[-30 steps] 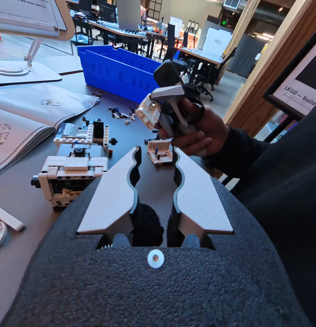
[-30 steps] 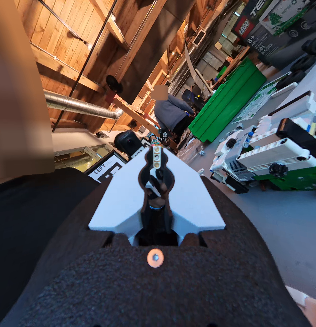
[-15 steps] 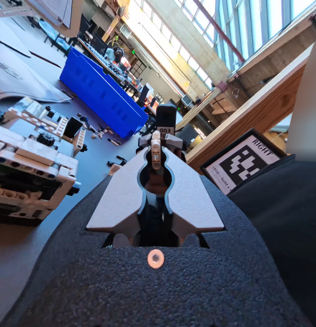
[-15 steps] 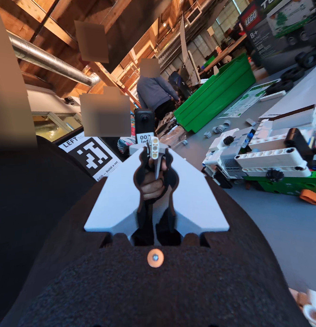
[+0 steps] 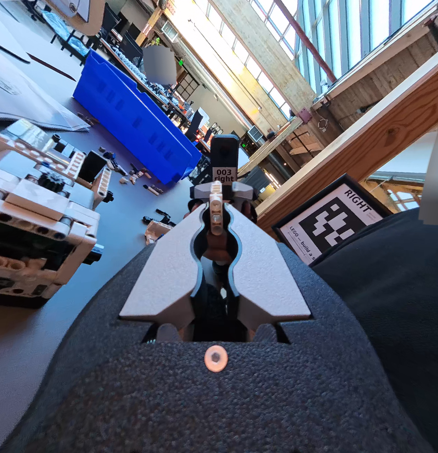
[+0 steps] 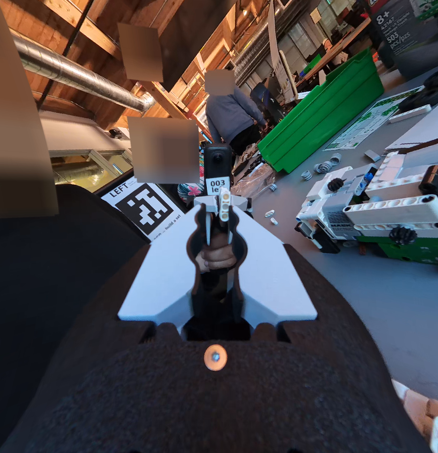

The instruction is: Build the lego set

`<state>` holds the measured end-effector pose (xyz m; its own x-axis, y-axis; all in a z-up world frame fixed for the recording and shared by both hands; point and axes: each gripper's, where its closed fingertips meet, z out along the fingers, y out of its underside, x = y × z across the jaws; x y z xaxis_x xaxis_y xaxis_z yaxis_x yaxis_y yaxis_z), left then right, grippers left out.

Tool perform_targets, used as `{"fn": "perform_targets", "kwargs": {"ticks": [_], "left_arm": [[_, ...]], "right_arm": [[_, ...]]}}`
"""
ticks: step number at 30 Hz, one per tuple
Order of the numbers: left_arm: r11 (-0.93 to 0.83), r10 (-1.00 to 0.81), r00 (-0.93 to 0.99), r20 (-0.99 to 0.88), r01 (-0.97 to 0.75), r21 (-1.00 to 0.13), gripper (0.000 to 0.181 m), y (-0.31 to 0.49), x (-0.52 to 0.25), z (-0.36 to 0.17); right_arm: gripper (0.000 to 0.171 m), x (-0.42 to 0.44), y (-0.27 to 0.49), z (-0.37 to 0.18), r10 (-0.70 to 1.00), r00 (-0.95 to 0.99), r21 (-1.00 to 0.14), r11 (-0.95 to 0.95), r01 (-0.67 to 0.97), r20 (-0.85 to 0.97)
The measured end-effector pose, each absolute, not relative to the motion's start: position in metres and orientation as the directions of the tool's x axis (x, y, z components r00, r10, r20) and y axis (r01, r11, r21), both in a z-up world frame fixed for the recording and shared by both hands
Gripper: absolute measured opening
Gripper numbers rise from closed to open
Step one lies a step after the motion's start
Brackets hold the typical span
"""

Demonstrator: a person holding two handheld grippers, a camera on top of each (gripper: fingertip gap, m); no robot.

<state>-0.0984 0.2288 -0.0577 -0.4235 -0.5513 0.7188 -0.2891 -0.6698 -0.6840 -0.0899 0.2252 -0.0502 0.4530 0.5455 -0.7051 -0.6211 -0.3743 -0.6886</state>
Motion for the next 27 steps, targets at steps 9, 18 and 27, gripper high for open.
{"fn": "perform_targets", "kwargs": {"ticks": [9,18,27], "left_arm": [[-0.649,-0.567,-0.422,0.707,-0.301,-0.699,0.006,0.223,-0.103,-0.06],[-0.306,-0.652,-0.531,0.541,-0.469,-0.829,0.023,0.201,-0.118,-0.075],[-0.033,-0.736,-0.553,0.39,-0.547,-0.837,0.007,0.2,-0.114,-0.1]], "right_arm": [[0.018,-0.098,0.223,-0.055,0.556,0.463,-0.717,-0.436,-0.544,-0.69],[0.006,-0.111,0.215,-0.07,0.619,0.507,-0.774,-0.611,-0.169,-0.599],[0.006,-0.121,0.218,-0.084,0.718,0.524,-0.725,-0.642,0.247,-0.458]]}}
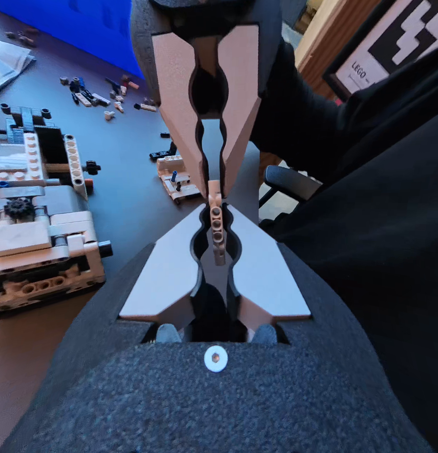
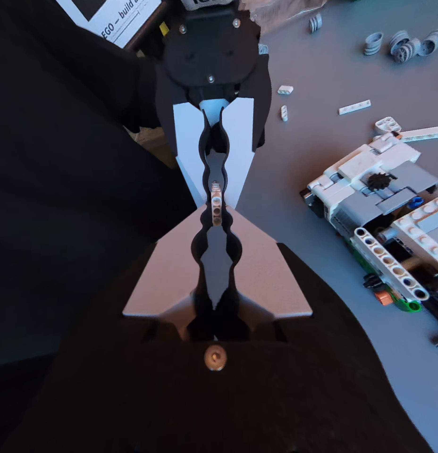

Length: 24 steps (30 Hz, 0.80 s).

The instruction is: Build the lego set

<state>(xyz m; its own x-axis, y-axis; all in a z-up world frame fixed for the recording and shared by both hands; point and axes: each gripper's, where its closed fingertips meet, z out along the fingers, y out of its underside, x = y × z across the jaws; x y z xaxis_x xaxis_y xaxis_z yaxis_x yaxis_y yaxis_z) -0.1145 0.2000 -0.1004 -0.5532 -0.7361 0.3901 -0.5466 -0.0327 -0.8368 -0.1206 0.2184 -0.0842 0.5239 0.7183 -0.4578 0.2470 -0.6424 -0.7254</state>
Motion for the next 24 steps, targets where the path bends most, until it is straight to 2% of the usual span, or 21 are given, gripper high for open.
{"fn": "perform_targets", "kwargs": {"ticks": [5,9,11,13,15,24], "left_arm": [[-0.207,-0.747,-0.461,0.479,-0.523,-0.827,0.007,0.228,-0.11,-0.09],[-0.286,-0.791,-0.382,0.479,-0.461,-0.84,0.007,0.269,-0.107,-0.078],[-0.319,-0.789,-0.376,0.486,-0.425,-0.847,0.007,0.288,-0.105,-0.07],[-0.333,-0.802,-0.364,0.473,-0.384,-0.861,0.006,0.305,-0.102,-0.068],[-0.318,-0.818,-0.357,0.451,-0.371,-0.872,0.006,0.315,-0.1,-0.071],[-0.283,-0.912,-0.191,0.363,-0.346,-0.895,0.006,0.362,-0.093,-0.091]], "right_arm": [[0.009,-0.097,0.234,-0.064,0.677,0.591,-0.825,-0.565,0.034,-0.439],[0.009,-0.041,0.268,-0.039,0.496,0.813,-0.925,-0.358,-0.128,-0.304],[0.016,-0.008,0.287,-0.038,0.374,0.902,-0.95,-0.295,-0.105,-0.216],[0.024,0.017,0.303,-0.045,0.293,0.943,-0.946,-0.318,-0.058,-0.157],[0.024,0.037,0.318,-0.053,0.238,0.963,-0.934,-0.354,-0.037,-0.128],[0.024,0.071,0.35,-0.096,0.164,0.982,-0.891,-0.454,-0.009,-0.094]]}}
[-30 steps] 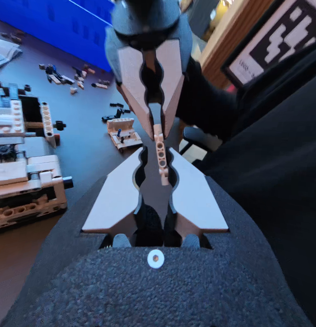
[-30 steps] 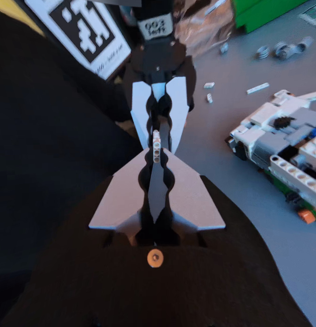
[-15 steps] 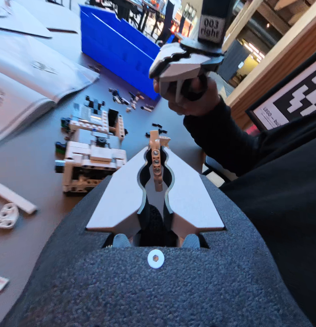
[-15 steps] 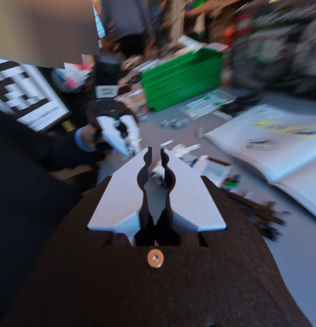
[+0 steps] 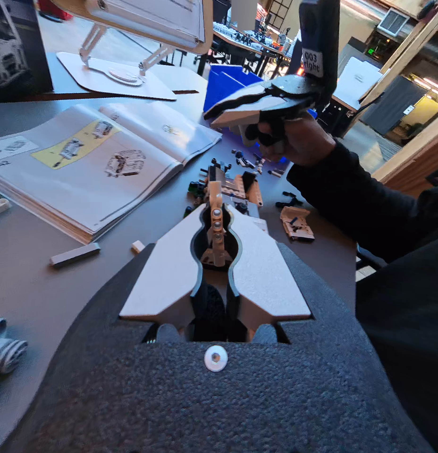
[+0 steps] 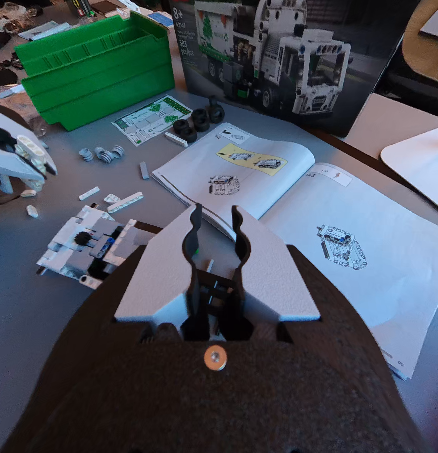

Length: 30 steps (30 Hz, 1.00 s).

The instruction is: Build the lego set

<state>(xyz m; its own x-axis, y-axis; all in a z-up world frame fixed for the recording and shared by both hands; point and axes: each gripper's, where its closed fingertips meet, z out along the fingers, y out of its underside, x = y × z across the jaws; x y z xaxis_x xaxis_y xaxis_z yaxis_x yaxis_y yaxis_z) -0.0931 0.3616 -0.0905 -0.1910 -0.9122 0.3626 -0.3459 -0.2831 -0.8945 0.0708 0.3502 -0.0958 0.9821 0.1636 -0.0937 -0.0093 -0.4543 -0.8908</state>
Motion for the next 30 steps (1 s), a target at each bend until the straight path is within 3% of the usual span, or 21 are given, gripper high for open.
{"fn": "perform_targets", "kwargs": {"ticks": [11,21,30], "left_arm": [[-0.221,-0.946,-0.149,0.288,-0.352,-0.91,0.006,0.39,-0.083,-0.103],[-0.342,-0.919,-0.09,0.384,-0.304,-0.889,0.007,0.409,-0.087,-0.098],[-0.345,-0.921,-0.072,0.383,-0.308,-0.887,0.007,0.413,-0.086,-0.101]], "right_arm": [[0.023,0.07,0.355,-0.108,0.161,0.982,-0.877,-0.48,-0.012,-0.102],[0.023,0.066,0.355,-0.115,0.175,0.981,-0.866,-0.499,0.018,-0.081],[0.023,0.064,0.354,-0.119,0.184,0.98,-0.857,-0.514,0.032,-0.073]]}}
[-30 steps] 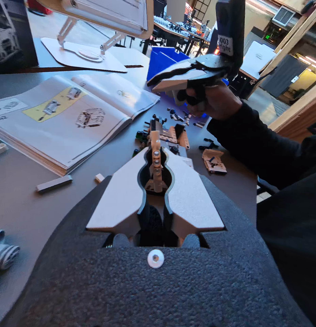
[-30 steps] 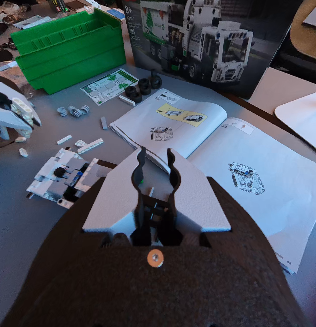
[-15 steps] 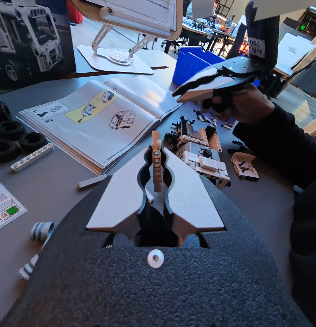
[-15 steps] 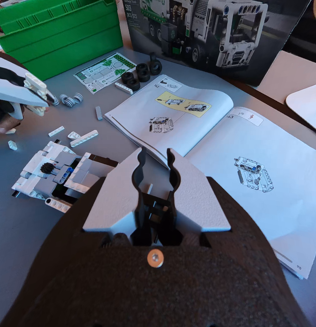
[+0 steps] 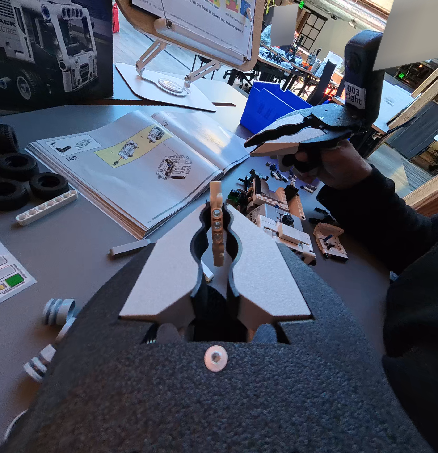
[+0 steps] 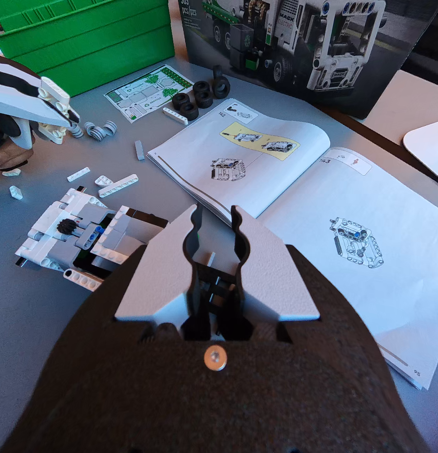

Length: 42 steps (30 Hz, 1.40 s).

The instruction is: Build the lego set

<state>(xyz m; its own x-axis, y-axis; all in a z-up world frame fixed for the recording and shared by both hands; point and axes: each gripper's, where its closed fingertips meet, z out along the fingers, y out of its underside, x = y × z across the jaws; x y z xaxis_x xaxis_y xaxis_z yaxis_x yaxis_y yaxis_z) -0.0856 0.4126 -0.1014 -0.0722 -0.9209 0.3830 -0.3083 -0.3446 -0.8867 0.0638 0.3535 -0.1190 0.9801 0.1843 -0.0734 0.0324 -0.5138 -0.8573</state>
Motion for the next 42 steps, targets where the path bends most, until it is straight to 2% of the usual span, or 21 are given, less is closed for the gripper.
{"fn": "perform_targets", "kwargs": {"ticks": [7,11,13,15,18,22,24,28,34,42], "left_arm": [[-0.307,-0.938,-0.059,0.341,-0.316,-0.898,0.007,0.412,-0.086,-0.103],[-0.23,-0.957,-0.112,0.267,-0.266,-0.936,0.007,0.401,-0.087,-0.089],[-0.254,-0.942,-0.161,0.294,-0.226,-0.94,0.007,0.389,-0.089,-0.075],[-0.279,-0.926,-0.205,0.317,-0.195,-0.94,0.007,0.37,-0.095,-0.055],[-0.251,-0.926,-0.229,0.299,-0.217,-0.943,0.007,0.335,-0.102,-0.041],[-0.233,-0.911,-0.266,0.316,-0.301,-0.925,0.007,0.275,-0.103,-0.051],[-0.222,-0.906,-0.273,0.323,-0.342,-0.913,0.007,0.249,-0.097,-0.064],[-0.238,-0.868,-0.327,0.375,-0.388,-0.89,0.007,0.199,-0.086,-0.083],[-0.178,-0.882,-0.322,0.343,-0.447,-0.877,0.006,0.176,-0.07,-0.112],[-0.183,-0.88,-0.323,0.349,-0.447,-0.876,0.006,0.178,-0.065,-0.113]], "right_arm": [[0.023,0.065,0.35,-0.107,0.184,0.98,-0.87,-0.492,0.028,-0.073],[0.021,0.077,0.328,-0.056,0.149,0.989,-0.911,-0.407,0.064,0.003],[0.022,0.079,0.3,-0.027,0.135,0.991,-0.931,-0.359,0.063,0.015],[0.021,0.084,0.262,-0.02,0.089,0.994,-0.92,-0.383,0.087,0.057],[0.018,0.078,0.198,-0.041,0.012,0.994,-0.886,-0.452,0.1,0.107],[0.012,0.063,0.127,-0.11,-0.102,0.994,-0.838,-0.545,-0.031,0.03],[0.017,0.048,0.113,-0.142,-0.111,0.994,-0.793,-0.603,-0.083,-0.019],[0.016,0.043,0.103,-0.177,-0.126,0.987,-0.738,-0.674,-0.007,0.105],[0.016,0.048,0.104,-0.187,-0.134,0.989,-0.746,-0.665,-0.039,0.068],[0.01,0.047,0.107,-0.19,-0.111,0.989,-0.746,-0.666,-0.003,0.095]]}}
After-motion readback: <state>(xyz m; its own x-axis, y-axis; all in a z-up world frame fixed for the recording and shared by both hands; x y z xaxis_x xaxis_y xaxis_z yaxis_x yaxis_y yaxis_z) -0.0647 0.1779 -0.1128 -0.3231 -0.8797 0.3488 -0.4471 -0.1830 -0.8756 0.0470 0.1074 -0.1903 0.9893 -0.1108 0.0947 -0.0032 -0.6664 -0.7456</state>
